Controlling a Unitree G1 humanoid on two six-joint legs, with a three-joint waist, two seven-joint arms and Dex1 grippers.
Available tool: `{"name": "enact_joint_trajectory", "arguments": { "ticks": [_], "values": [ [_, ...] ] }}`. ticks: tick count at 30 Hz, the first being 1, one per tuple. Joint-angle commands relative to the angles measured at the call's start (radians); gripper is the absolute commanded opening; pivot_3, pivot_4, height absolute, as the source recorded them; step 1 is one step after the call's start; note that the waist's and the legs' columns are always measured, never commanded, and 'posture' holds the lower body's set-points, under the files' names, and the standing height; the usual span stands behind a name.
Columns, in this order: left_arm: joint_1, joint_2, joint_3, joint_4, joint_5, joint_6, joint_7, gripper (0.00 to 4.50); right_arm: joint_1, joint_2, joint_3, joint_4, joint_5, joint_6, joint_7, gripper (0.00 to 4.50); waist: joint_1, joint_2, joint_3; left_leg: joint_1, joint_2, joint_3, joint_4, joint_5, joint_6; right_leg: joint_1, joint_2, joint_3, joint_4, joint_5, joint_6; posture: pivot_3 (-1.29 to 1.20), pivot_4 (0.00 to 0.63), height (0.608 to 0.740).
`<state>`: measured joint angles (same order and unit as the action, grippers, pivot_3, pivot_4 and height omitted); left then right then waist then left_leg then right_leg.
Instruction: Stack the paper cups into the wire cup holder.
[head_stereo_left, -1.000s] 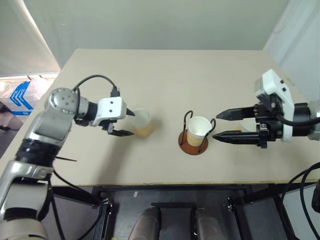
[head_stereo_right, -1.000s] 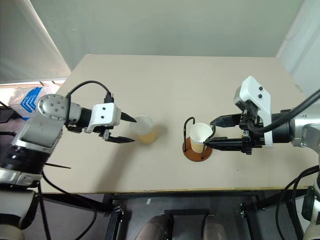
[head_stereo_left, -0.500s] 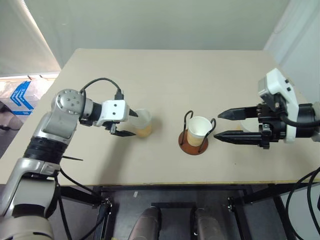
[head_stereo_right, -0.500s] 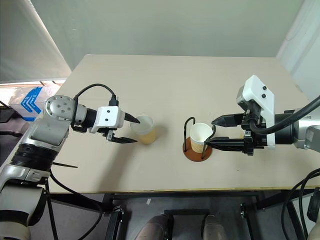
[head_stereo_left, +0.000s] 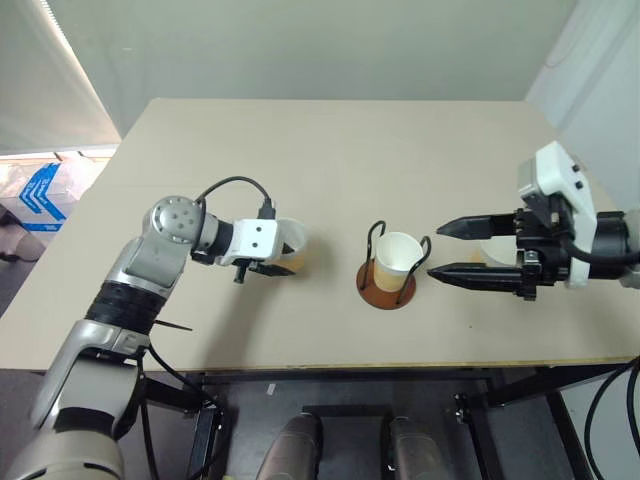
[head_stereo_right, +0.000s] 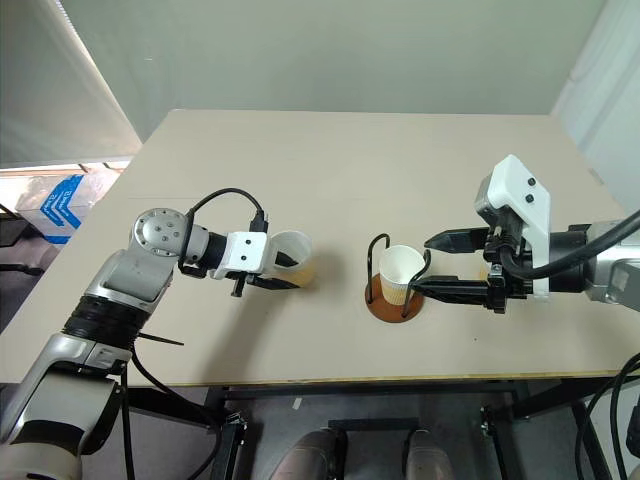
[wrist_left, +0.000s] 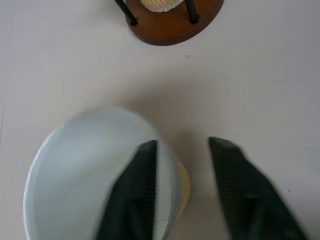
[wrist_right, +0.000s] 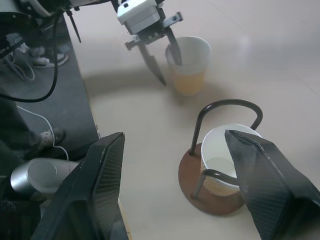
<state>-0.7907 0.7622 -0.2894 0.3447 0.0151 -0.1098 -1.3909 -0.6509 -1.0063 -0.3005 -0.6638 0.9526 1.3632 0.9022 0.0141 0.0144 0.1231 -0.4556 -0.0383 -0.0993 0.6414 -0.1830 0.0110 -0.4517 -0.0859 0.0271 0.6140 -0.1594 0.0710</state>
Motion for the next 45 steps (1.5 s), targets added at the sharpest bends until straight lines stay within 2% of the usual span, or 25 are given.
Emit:
{"name": "enact_joint_trajectory", "arguments": {
  "ticks": [1,2,8,13,19,25,31,35,45],
  "values": [
    [-0.035,0.01,0.025,-0.032,-0.032,0.002,-0.034,0.21,0.008,-0.04,-0.047,-0.003,0.027,-0.049,-0.002,3.38,0.0,0.0,0.0,0.0,0.0,0.0,0.0,0.0,0.0,0.0,0.0,0.0,0.0,0.0,0.0,0.0,0.15,0.74],
    [-0.037,0.014,0.026,-0.037,-0.038,0.004,-0.046,0.01,0.012,-0.046,-0.047,-0.001,0.031,-0.057,-0.006,3.38,0.001,0.0,0.0,0.0,0.0,0.0,0.0,0.0,0.0,0.0,0.0,0.0,0.0,0.0,0.0,0.0,0.15,0.74],
    [-0.063,0.03,0.036,-0.086,-0.086,0.072,-0.12,0.01,0.035,-0.099,-0.041,0.019,0.038,-0.097,-0.007,3.38,0.001,0.0,0.0,-0.001,0.0,0.0,0.001,0.0,0.001,0.0,0.0,0.0,-0.001,0.0,0.001,0.0,0.15,0.74],
    [-0.125,0.02,0.054,-0.147,-0.173,0.227,-0.177,0.01,0.075,-0.177,-0.051,0.046,0.032,-0.138,0.029,3.38,0.004,0.0,0.0,-0.003,0.0,0.0,0.004,-0.002,0.002,0.0,0.0,0.0,-0.002,0.0,0.002,0.0,0.15,0.74],
    [-0.25,0.019,0.056,-0.226,-0.329,0.427,-0.223,0.01,0.214,-0.317,-0.161,0.073,0.022,-0.166,0.155,3.38,0.01,0.0,0.0,-0.006,-0.001,0.0,0.006,-0.004,0.004,0.0,-0.002,0.0,-0.004,-0.001,0.005,0.0,0.15,0.74],
    [-0.376,-0.021,0.043,-0.263,-0.499,0.577,-0.223,0.01,0.196,-0.326,-0.24,0.085,0.081,-0.176,0.132,3.38,0.01,0.0,0.0,-0.006,-0.001,0.002,0.007,-0.007,0.005,0.001,-0.003,0.001,-0.004,-0.003,0.01,0.0,0.15,0.74],
    [-0.43,-0.063,-0.028,-0.222,-0.522,0.531,-0.223,0.01,0.193,-0.31,-0.304,0.071,0.173,-0.139,0.063,3.38,0.01,0.0,0.0,-0.003,-0.002,0.003,0.008,-0.008,0.007,0.004,-0.003,0.003,-0.004,-0.005,0.015,0.0,0.15,0.74],
    [-0.455,-0.097,-0.077,-0.183,-0.521,0.482,-0.223,0.01,0.201,-0.304,-0.372,0.067,0.261,-0.093,-0.014,3.38,0.011,-0.001,0.0,-0.004,-0.002,0.003,0.01,-0.008,0.007,0.005,-0.003,0.003,-0.005,-0.005,0.031,0.0,0.15,0.74],
    [-0.541,-0.191,-0.159,-0.038,-0.516,0.36,-0.223,0.01,0.316,-0.286,-0.524,0.016,0.431,-0.039,-0.192,3.38,0.014,0.0,0.0,-0.006,-0.003,0.004,0.017,-0.012,0.008,0.006,-0.004,0.003,-0.005,-0.006,0.033,0.0,0.15,0.74]
  ]
}}
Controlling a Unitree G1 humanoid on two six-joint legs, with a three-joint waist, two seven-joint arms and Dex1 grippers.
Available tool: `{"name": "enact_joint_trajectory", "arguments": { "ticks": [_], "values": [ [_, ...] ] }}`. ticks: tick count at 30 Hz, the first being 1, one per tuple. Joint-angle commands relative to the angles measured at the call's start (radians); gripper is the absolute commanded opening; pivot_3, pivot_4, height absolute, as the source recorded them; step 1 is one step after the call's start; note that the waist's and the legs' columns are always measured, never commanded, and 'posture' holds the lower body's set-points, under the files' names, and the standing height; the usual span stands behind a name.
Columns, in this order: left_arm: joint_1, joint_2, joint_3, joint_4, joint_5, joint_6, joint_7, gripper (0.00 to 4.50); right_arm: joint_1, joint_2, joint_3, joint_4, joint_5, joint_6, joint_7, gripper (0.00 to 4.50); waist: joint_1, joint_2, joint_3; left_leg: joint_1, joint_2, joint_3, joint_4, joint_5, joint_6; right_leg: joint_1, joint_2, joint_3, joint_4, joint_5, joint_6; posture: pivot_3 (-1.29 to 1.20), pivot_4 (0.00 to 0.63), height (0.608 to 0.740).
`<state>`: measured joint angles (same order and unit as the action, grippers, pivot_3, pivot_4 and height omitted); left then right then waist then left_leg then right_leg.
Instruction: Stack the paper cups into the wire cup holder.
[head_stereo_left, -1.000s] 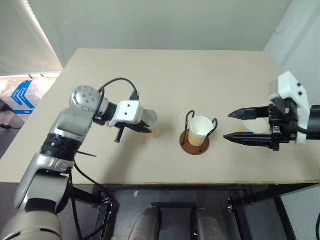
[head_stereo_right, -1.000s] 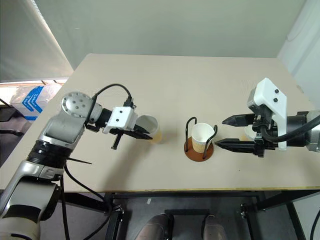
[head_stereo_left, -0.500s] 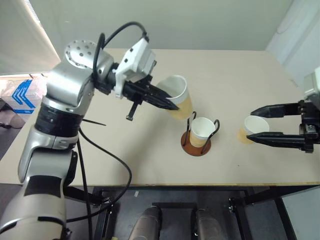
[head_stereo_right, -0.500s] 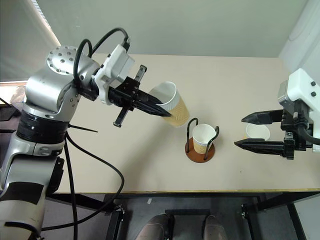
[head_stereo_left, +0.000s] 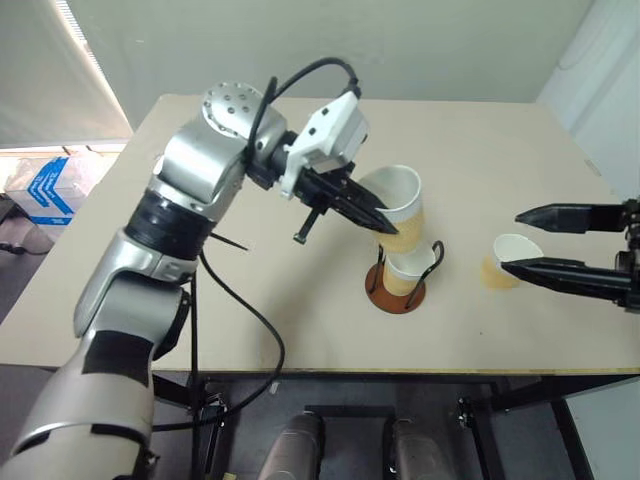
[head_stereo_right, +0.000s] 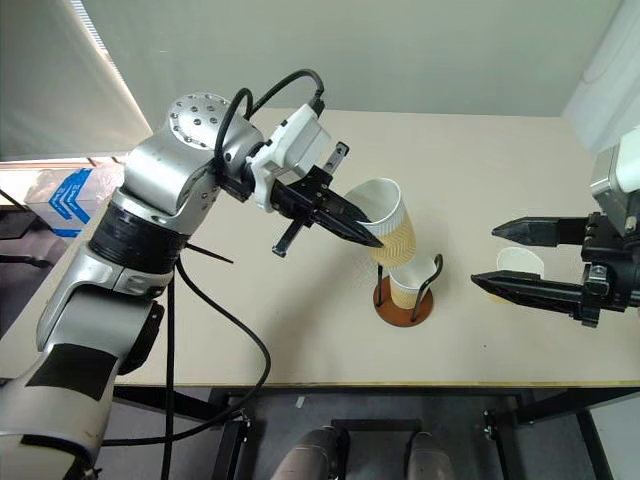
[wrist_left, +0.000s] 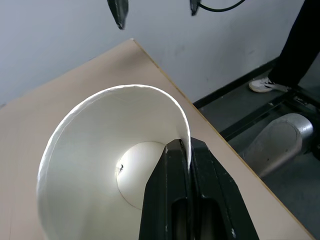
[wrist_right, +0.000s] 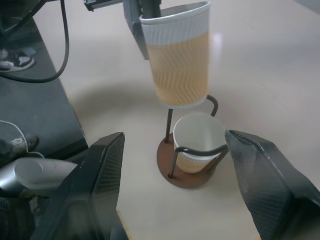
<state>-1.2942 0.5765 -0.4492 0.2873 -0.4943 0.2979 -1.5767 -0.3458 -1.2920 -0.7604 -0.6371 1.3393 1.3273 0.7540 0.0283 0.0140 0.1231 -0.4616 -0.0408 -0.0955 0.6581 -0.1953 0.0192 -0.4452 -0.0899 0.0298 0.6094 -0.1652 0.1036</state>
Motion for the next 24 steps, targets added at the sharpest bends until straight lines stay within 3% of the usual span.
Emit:
{"name": "enact_joint_trajectory", "arguments": {
  "ticks": [1,16,24],
  "values": [
    [-0.041,-0.017,-0.012,0.037,0.005,-0.072,-0.038,0.01,0.025,0.001,-0.079,-0.016,0.059,-0.003,-0.059,3.38,0.0,0.0,0.0,0.0,0.0,0.0,0.001,-0.001,0.0,0.0,0.0,0.0,0.0,0.0,0.0,0.0,0.15,0.74],
    [-0.058,-0.2,-0.108,0.302,0.181,-0.38,-0.038,0.01,0.189,-0.022,-0.202,-0.054,0.282,-0.047,-0.258,3.38,0.01,0.0,0.0,-0.003,-0.001,0.001,0.009,-0.01,0.005,0.002,0.0,0.001,-0.001,0.0,0.001,0.0,0.15,0.74],
    [-0.045,-0.223,-0.139,0.347,0.274,-0.472,-0.038,0.01,0.24,-0.037,-0.232,-0.053,0.317,-0.068,-0.288,3.38,0.015,0.0,0.0,-0.004,-0.001,0.003,0.01,-0.011,0.002,0.002,0.0,0.001,-0.002,-0.002,0.003,0.0,0.15,0.74]
  ]
}}
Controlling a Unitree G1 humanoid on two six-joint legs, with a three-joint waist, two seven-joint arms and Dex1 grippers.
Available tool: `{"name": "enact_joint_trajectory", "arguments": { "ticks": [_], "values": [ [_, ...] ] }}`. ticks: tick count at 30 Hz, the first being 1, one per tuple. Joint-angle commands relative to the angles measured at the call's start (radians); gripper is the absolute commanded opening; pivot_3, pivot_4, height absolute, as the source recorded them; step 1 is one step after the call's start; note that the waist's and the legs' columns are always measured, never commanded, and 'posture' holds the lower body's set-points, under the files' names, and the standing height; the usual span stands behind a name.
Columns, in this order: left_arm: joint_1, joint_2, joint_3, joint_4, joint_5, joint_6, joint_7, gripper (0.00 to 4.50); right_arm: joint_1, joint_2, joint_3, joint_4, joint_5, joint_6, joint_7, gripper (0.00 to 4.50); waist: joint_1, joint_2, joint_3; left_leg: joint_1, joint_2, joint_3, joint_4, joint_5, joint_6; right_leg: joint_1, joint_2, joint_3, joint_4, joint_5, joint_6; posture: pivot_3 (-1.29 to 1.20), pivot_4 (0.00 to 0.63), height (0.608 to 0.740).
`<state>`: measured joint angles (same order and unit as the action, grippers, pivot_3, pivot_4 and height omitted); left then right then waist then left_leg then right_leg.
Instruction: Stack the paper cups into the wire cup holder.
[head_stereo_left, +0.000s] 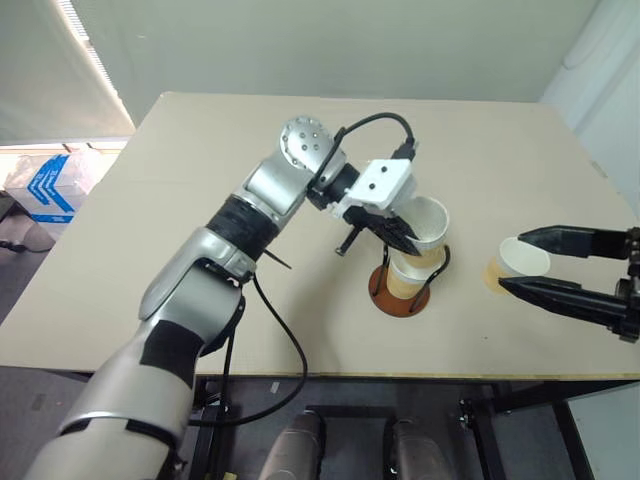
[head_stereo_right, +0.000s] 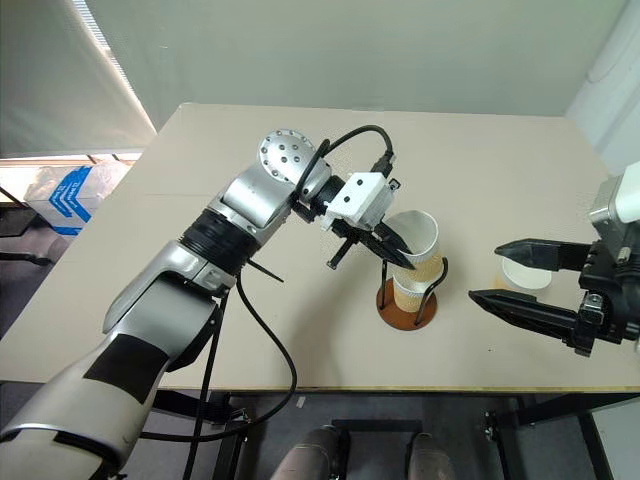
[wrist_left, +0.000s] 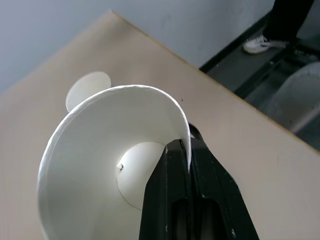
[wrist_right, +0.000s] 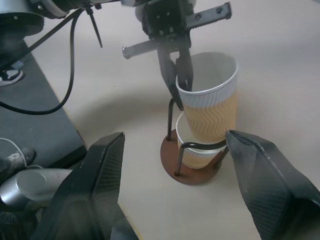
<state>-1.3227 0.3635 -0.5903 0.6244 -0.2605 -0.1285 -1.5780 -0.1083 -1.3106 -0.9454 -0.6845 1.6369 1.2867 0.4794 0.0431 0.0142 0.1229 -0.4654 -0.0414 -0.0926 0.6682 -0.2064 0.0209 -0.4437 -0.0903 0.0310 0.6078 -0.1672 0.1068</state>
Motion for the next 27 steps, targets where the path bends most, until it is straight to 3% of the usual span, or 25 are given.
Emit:
{"name": "enact_joint_trajectory", "arguments": {
  "ticks": [1,5,10,13,23,27],
  "values": [
    [-0.016,-0.015,0.006,0.018,0.053,-0.053,-0.036,0.01,0.006,-0.02,-0.046,-0.006,0.02,-0.032,-0.015,3.38,0.001,0.0,0.0,0.0,0.0,0.0,0.0,0.0,0.0,0.0,0.0,0.0,0.0,0.0,0.0,0.0,0.15,0.74],
    [-0.017,-0.063,0.025,0.072,0.13,-0.12,-0.008,0.01,0.013,-0.025,-0.028,-0.001,0.014,-0.051,-0.015,3.38,0.004,0.0,0.0,-0.001,0.0,0.0,0.001,-0.001,0.002,0.0,0.0,0.0,0.0,0.0,0.0,0.0,0.15,0.74],
    [-0.03,-0.12,0.076,0.087,0.152,-0.078,0.039,0.01,0.018,-0.033,-0.018,0.006,0.001,-0.064,-0.008,3.38,0.006,0.0,0.0,-0.001,0.0,0.001,0.002,-0.002,0.003,0.0,0.0,0.0,0.0,0.0,0.0,0.0,0.15,0.74],
    [-0.034,-0.137,0.113,0.057,0.138,-0.047,0.026,0.87,0.018,-0.037,-0.004,0.006,-0.016,-0.074,-0.003,3.38,0.007,0.0,0.0,-0.001,0.0,0.001,0.003,-0.002,0.004,0.0,0.0,0.0,0.0,0.0,0.0,0.0,0.15,0.74],
    [-0.03,-0.1,0.19,0.002,0.13,-0.004,-0.018,4.33,0.009,-0.042,0.049,0.008,-0.076,-0.107,0.016,3.38,0.007,0.0,0.0,-0.001,0.0,0.002,0.004,-0.002,0.003,0.0,0.0,0.0,0.001,0.0,0.0,0.0,0.15,0.74],
    [-0.033,-0.058,0.275,0.004,0.077,0.089,0.007,4.44,-0.009,-0.03,0.113,0.014,-0.153,-0.158,-0.003,3.38,0.007,0.001,0.0,-0.001,0.0,0.002,0.005,-0.002,0.003,0.0,0.0,0.0,0.001,0.0,0.0,0.0,0.15,0.74]
  ]
}}
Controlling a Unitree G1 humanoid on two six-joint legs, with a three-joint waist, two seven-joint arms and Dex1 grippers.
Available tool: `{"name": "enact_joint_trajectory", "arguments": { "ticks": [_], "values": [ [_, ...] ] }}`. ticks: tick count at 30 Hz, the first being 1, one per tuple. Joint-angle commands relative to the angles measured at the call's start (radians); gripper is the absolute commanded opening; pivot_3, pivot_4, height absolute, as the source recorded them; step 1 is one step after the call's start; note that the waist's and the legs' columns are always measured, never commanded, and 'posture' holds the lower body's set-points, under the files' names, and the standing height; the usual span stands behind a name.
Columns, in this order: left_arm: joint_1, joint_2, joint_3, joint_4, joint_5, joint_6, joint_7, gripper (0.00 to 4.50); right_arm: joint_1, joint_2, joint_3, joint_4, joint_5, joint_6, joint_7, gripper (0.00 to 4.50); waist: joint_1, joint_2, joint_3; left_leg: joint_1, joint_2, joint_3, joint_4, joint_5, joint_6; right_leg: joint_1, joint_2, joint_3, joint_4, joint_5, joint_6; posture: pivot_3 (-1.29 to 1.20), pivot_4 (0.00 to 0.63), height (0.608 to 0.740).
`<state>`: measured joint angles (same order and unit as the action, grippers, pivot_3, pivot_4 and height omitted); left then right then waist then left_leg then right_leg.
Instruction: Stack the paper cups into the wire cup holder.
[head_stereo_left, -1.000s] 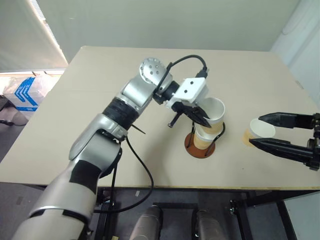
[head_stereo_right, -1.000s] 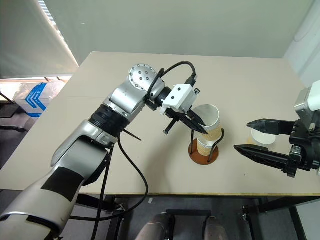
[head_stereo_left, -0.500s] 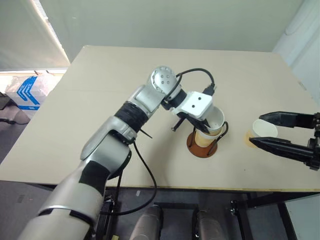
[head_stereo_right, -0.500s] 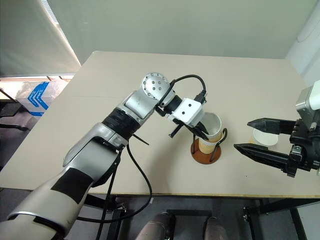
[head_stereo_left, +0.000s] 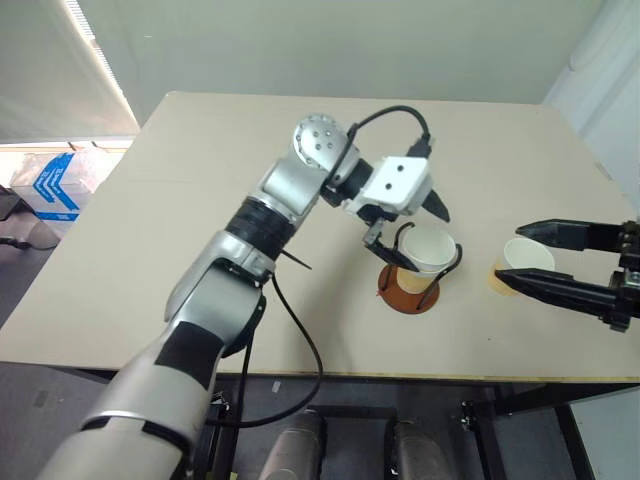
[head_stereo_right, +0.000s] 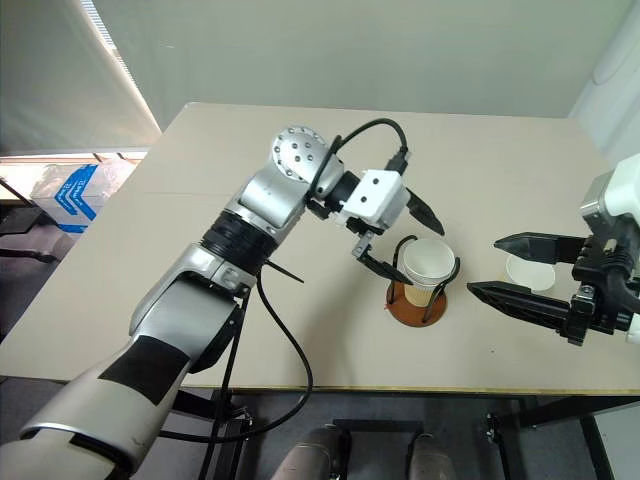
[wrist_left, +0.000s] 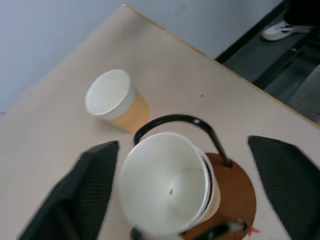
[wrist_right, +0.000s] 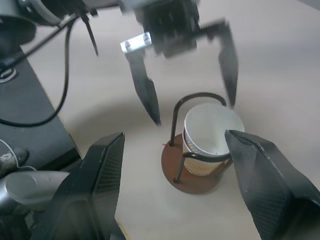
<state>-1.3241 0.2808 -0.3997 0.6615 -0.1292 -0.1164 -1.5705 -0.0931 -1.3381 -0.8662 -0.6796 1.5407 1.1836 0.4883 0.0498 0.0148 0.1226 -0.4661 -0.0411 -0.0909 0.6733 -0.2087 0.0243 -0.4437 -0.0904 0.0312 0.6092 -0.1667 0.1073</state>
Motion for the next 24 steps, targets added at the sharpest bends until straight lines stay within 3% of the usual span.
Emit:
{"name": "enact_joint_trajectory", "arguments": {
  "ticks": [1,9,17,21,24],
  "values": [
    [-0.028,0.037,0.112,-0.041,-0.077,0.123,0.008,4.44,-0.03,0.002,0.056,0.012,-0.075,-0.069,-0.02,3.38,0.0,0.0,0.0,0.0,0.0,0.0,0.0,0.0,0.0,0.0,0.0,0.0,0.0,0.0,0.0,0.0,0.15,0.74],
    [0.139,0.183,0.29,-0.239,-0.173,0.433,0.167,4.44,0.001,-0.043,0.278,0.026,-0.343,-0.116,0.065,3.38,-0.004,0.003,-0.002,0.002,0.001,0.002,0.001,0.002,-0.003,0.0,0.0,0.0,0.001,0.001,0.0,0.0,0.15,0.74],
    [0.367,0.317,0.363,-0.514,-0.212,0.636,0.317,4.44,0.045,-0.179,0.567,0.195,-0.854,-0.416,0.288,3.38,-0.002,0.003,-0.002,0.003,0.001,0.001,0.003,0.003,-0.004,0.002,0.0,-0.001,0.001,0.003,-0.002,0.0,0.15,0.74],
    [0.421,0.344,0.38,-0.587,-0.226,0.678,0.369,4.5,-0.068,-0.162,0.696,0.279,-0.946,-0.495,0.363,4.49,-0.005,0.003,-0.002,0.009,0.001,0.002,0.003,0.002,-0.004,0.007,0.0,0.0,0.001,0.004,-0.003,0.0,0.15,0.74],
    [0.44,0.348,0.381,-0.624,-0.238,0.7,0.397,4.5,-0.147,-0.14,0.787,0.318,-1.011,-0.532,0.428,4.49,-0.008,0.002,-0.001,0.011,0.001,0.002,0.002,0.001,0.0,0.009,0.0,0.0,0.001,0.005,-0.004,0.0,0.15,0.74]
  ]
}}
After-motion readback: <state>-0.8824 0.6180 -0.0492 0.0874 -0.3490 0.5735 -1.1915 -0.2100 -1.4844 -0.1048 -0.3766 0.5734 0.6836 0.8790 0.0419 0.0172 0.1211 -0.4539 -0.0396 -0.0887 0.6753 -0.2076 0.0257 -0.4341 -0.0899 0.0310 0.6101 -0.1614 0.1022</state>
